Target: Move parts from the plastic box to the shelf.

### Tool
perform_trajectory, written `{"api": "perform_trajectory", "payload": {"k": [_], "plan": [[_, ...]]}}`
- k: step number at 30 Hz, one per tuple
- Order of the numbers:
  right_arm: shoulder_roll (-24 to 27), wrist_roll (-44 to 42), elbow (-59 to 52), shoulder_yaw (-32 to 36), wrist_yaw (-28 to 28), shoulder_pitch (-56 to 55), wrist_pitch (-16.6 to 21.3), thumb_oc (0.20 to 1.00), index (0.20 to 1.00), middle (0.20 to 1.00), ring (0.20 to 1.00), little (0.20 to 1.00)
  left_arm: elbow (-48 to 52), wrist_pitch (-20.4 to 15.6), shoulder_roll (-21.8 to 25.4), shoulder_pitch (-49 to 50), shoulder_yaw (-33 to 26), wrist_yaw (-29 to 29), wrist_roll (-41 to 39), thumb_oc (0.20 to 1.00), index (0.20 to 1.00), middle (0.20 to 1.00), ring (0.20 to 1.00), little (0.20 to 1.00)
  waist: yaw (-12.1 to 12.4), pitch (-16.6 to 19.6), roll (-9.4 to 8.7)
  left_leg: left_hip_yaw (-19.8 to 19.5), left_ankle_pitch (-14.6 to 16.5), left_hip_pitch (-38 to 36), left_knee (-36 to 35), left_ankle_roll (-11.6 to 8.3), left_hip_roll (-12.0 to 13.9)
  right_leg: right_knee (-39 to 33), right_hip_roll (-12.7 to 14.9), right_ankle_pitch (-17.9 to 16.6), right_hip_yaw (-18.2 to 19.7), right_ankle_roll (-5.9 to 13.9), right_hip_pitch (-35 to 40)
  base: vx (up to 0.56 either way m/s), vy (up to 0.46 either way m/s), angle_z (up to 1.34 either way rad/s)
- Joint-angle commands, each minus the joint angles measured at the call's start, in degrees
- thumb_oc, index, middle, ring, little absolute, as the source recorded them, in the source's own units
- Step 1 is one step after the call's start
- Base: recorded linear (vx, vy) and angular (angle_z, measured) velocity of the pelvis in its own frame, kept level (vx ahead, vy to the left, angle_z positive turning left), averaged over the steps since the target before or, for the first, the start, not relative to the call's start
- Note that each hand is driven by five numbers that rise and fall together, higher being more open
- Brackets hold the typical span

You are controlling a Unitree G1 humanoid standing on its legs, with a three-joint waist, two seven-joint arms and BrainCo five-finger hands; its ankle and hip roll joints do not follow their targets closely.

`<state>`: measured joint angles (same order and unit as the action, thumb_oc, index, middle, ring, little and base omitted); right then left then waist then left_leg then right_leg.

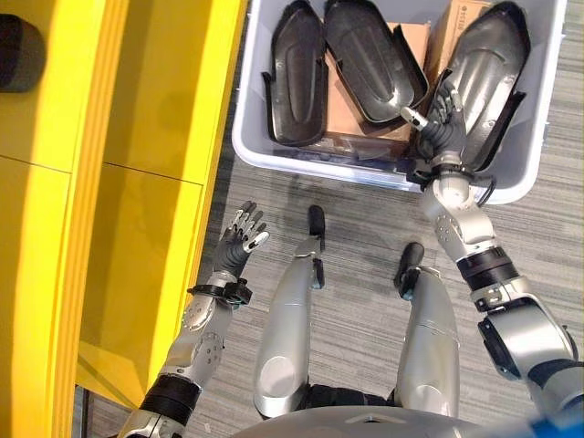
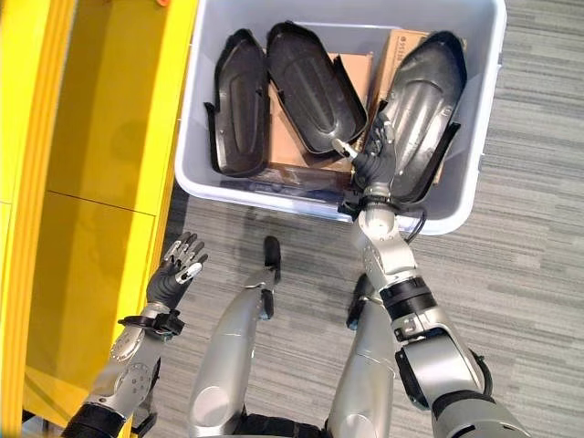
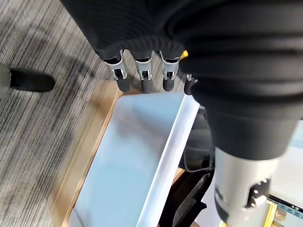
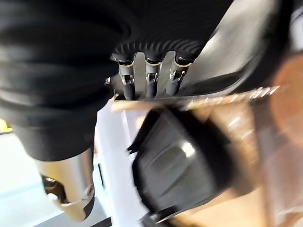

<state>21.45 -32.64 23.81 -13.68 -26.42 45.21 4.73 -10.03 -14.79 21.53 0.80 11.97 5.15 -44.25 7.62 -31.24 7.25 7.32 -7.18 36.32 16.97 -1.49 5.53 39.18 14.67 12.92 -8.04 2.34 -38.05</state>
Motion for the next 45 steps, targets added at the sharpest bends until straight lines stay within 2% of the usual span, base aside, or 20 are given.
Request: {"api": "perform_trajectory", "payload": {"k": [1, 5, 7, 8, 11, 13, 14, 16, 19, 20, 22, 23, 25, 27, 30, 32, 35, 40, 42, 45], "plan": [[2.0, -1.4, 0.5, 2.2, 2.8, 2.7, 1.0, 1.0, 1.0, 1.0, 1.0, 1.0, 1.7, -2.3, 2.6, -0.1, 1.2, 2.3, -0.3, 1.0, 1.0, 1.0, 1.0, 1.0, 1.7, 1.5, 0.92, -1.4, 9.0, 0.5, 5.5, 2.39, -3.7, -4.0, -2.0, -2.3, -2.4, -1.24, 3.0, 0.0, 0.0, 0.0], [3.5, -0.5, -0.1, 2.2, 3.8, 5.1, -0.4, 1.0, 1.0, 1.0, 1.0, 1.0, 1.3, -2.2, 3.3, 0.8, 1.2, 4.3, -0.2, 1.0, 1.0, 1.0, 1.0, 1.0, 2.2, 1.5, 1.13, -1.4, 9.1, -0.5, 5.3, 2.32, -3.9, -3.9, -1.8, -2.2, -2.7, -1.16, 4.0, 0.01, -0.001, 0.05], [3.9, 4.0, -0.5, 1.7, 0.4, 6.3, -0.2, 1.0, 1.0, 1.0, 1.0, 1.0, 1.5, -2.3, 3.3, 0.9, 1.5, 4.6, -0.4, 1.0, 1.0, 1.0, 1.0, 1.0, 2.4, 1.5, 1.28, -1.3, 9.2, -1.0, 5.1, 2.42, -3.9, -3.9, -1.7, -2.1, -2.7, -1.24, 4.4, 0.0, 0.002, 0.08], [4.4, 8.5, 0.0, 1.7, -3.1, 7.2, 1.8, 1.0, 1.0, 1.0, 1.0, 1.0, 1.4, -2.5, 3.3, 1.0, 1.7, 5.1, -1.1, 1.0, 1.0, 1.0, 1.0, 1.0, 2.5, 1.5, 1.41, -1.4, 9.1, -1.2, 4.9, 2.41, -4.0, -4.0, -1.8, -2.1, -2.7, -1.28, 4.6, 0.0, 0.0, 0.0], [6.6, 19.4, 0.1, 2.7, -7.1, 8.4, 5.7, 1.0, 1.0, 1.0, 1.0, 1.0, 1.6, -2.9, 3.7, 1.2, 2.2, 5.3, -1.3, 1.0, 1.0, 1.0, 1.0, 1.0, 2.4, 1.5, 1.55, -1.4, 9.0, -1.9, 4.3, 2.28, -4.0, -4.5, -1.8, -2.1, -2.9, -1.13, 5.3, 0.0, 0.0, 0.0], [6.9, 21.9, -0.4, 2.9, -8.3, 8.4, 5.6, 1.0, 1.0, 1.0, 1.0, 1.0, 1.5, -3.1, 3.6, 1.3, 2.3, 5.3, -1.5, 1.0, 1.0, 1.0, 1.0, 1.0, 2.4, 1.5, 1.59, -1.4, 9.0, -2.1, 4.2, 2.25, -4.1, -4.5, -1.8, -2.1, -2.9, -1.1, 5.4, 0.0, 0.0, 0.0], [7.5, 28.2, -2.0, 3.0, -12.6, 8.4, 5.0, 1.0, 1.0, 1.0, 1.0, 1.0, 1.6, -3.3, 3.3, 1.5, 2.4, 5.5, -1.5, 1.0, 1.0, 1.0, 1.0, 1.0, 2.2, 1.5, 1.67, -1.3, 9.0, -2.5, 3.9, 2.25, -4.1, -4.7, -1.8, -2.1, -2.8, -1.05, 5.6, 0.0, 0.0, 0.0], [7.8, 32.0, -3.3, 3.2, -16.5, 8.3, 3.9, 1.0, 1.0, 1.0, 1.0, 1.0, 1.8, -4.0, 2.9, 1.6, 2.9, 5.2, -0.9, 1.0, 1.0, 1.0, 1.0, 1.0, 2.0, 1.5, 1.78, -1.0, 9.1, -2.6, 3.7, 2.19, -4.0, -5.0, -1.8, -2.2, -2.6, -1.01, 5.7, -0.02, 0.035, -0.02], [7.6, 35.6, -8.5, 4.2, -17.5, 4.6, 6.2, 1.0, 1.0, 1.0, 1.0, 1.0, 2.1, -4.9, 1.7, 2.6, 3.7, 7.2, -3.8, 1.0, 1.0, 1.0, 1.0, 1.0, 0.8, 1.5, 1.94, -0.3, 8.9, -3.5, 2.6, 1.82, -3.9, -6.0, -1.7, -2.3, -2.2, -1.03, 6.1, -0.02, 0.078, -0.06], [7.3, 38.0, -10.5, 4.1, -19.4, 3.6, 6.4, 1.0, 1.0, 1.0, 1.0, 1.0, 2.2, -4.2, 1.2, 2.8, 3.9, 8.4, -5.6, 1.0, 1.0, 1.0, 1.0, 1.0, 0.5, 1.5, 1.94, -0.1, 8.9, -3.7, 2.5, 1.78, -3.8, -6.2, -1.7, -2.4, -2.0, -0.96, 6.1, -0.01, 0.066, -0.05], [6.2, 44.0, -15.8, 3.8, -22.6, 0.5, 6.1, 1.0, 1.0, 1.0, 1.0, 1.0, 1.8, -5.9, 0.3, 3.1, 4.6, 7.9, -4.1, 1.0, 1.0, 1.0, 1.0, 1.0, -0.5, 1.5, 1.82, 0.5, 8.8, -4.0, 2.2, 1.7, -3.5, -6.7, -1.6, -2.9, -1.6, -0.76, 6.0, -0.02, 0.084, -0.12], [5.0, 43.1, -20.0, 3.5, -23.2, -2.4, 3.4, 1.0, 1.0, 1.0, 1.0, 1.0, 2.2, -6.0, -0.6, 3.3, 5.3, 7.4, -5.3, 1.0, 1.0, 1.0, 1.0, 1.0, -1.3, 1.5, 1.77, 0.8, 8.9, -4.2, 1.9, 1.66, -3.5, -7.0, -1.6, -3.0, -1.2, -0.73, 5.8, -0.02, 0.096, -0.19], [3.9, 41.5, -21.5, 2.9, -25.0, -4.3, 1.8, 1.0, 1.0, 1.0, 1.0, 1.0, 2.1, -7.2, -1.2, 3.7, 5.9, 6.8, -4.9, 1.0, 1.0, 1.0, 1.0, 1.0, -1.9, 1.5, 1.94, 1.3, 8.7, -4.4, 1.4, 1.68, -3.4, -7.5, -1.7, -3.2, -0.8, -0.79, 5.6, -0.02, 0.081, -0.16], [3.4, 39.2, -20.6, 2.3, -23.4, -7.3, -1.9, 1.0, 1.0, 1.0, 1.0, 1.0, 2.1, -8.0, -1.5, 3.7, 6.3, 6.2, -5.5, 1.0, 1.0, 1.0, 1.0, 1.0, -2.8, 1.5, 2.0, 1.9, 8.6, -4.8, 0.5, 1.42, -3.3, -8.9, -1.7, -3.6, -0.4, -0.59, 5.8, -0.02, 0.072, -0.17], [2.7, 39.0, -18.5, 0.8, -23.3, -8.0, -2.0, 1.0, 1.0, 1.0, 1.0, 1.0, 1.3, -8.8, -2.2, 3.4, 6.6, 5.7, -5.1, 1.0, 1.0, 1.0, 1.0, 1.0, -3.0, 1.5, 2.05, 2.3, 8.4, -5.0, 0.1, 1.29, -2.9, -9.3, -1.7, -3.8, -0.3, -0.54, 5.7, -0.01, 0.049, -0.13], [0.6, 36.3, -16.0, -1.4, -25.7, -10.4, -1.2, 1.0, 1.0, 1.0, 1.0, 1.0, 0.6, -9.9, -2.9, 2.4, 7.4, 4.0, -5.0, 1.0, 1.0, 1.0, 1.0, 1.0, -3.6, 1.5, 1.95, 2.8, 8.5, -4.8, 0.2, 1.22, -2.4, -9.2, -1.2, -4.1, -0.6, -0.46, 5.1, -0.01, 0.042, -0.14], [-0.2, 32.5, -14.4, -1.8, -25.7, -12.3, -0.5, 1.0, 1.0, 1.0, 1.0, 1.0, 1.0, -8.7, -3.2, 1.7, 7.8, 3.6, -5.9, 1.0, 1.0, 1.0, 1.0, 1.0, -4.0, 1.5, 2.0, 3.1, 8.3, -4.8, -0.2, 1.23, -2.5, -9.2, -1.1, -4.0, -0.6, -0.53, 5.0, 0.0, 0.022, -0.03], [-0.7, 29.1, -11.2, -2.2, -25.1, -12.1, 0.7, 1.0, 1.0, 1.0, 1.0, 1.0, 0.6, -9.4, -3.3, 1.0, 8.9, 2.7, -5.4, 1.0, 1.0, 1.0, 1.0, 1.0, -3.9, 1.5, 2.0, 2.9, 8.4, -4.4, -0.1, 1.38, -2.7, -9.2, -1.3, -4.1, -0.7, -0.77, 4.6, 0.0, 0.0, 0.0], [-0.9, 26.3, -9.8, -2.1, -22.5, -12.1, 2.5, 1.0, 1.0, 1.0, 1.0, 1.0, 0.8, -9.2, -3.3, 0.7, 8.9, 2.1, -5.3, 1.0, 1.0, 1.0, 1.0, 1.0, -3.8, 1.5, 1.85, 2.8, 8.5, -4.2, 0.1, 1.48, -2.8, -9.1, -1.3, -4.2, -0.8, -0.72, 4.5, 0.0, 0.0, 0.0], [-1.0, 23.6, -8.3, -2.0, -23.8, -11.4, 2.0, 1.0, 1.0, 1.0, 1.0, 1.0, 0.7, -8.8, -3.1, 0.2, 8.8, 1.9, -5.1, 1.0, 1.0, 1.0, 1.0, 1.0, -3.5, 1.5, 1.77, 2.8, 8.6, -3.8, 0.5, 1.58, -2.8, -8.7, -1.2, -4.2, -0.8, -0.81, 4.1, 0.0, 0.0, 0.0]]}}
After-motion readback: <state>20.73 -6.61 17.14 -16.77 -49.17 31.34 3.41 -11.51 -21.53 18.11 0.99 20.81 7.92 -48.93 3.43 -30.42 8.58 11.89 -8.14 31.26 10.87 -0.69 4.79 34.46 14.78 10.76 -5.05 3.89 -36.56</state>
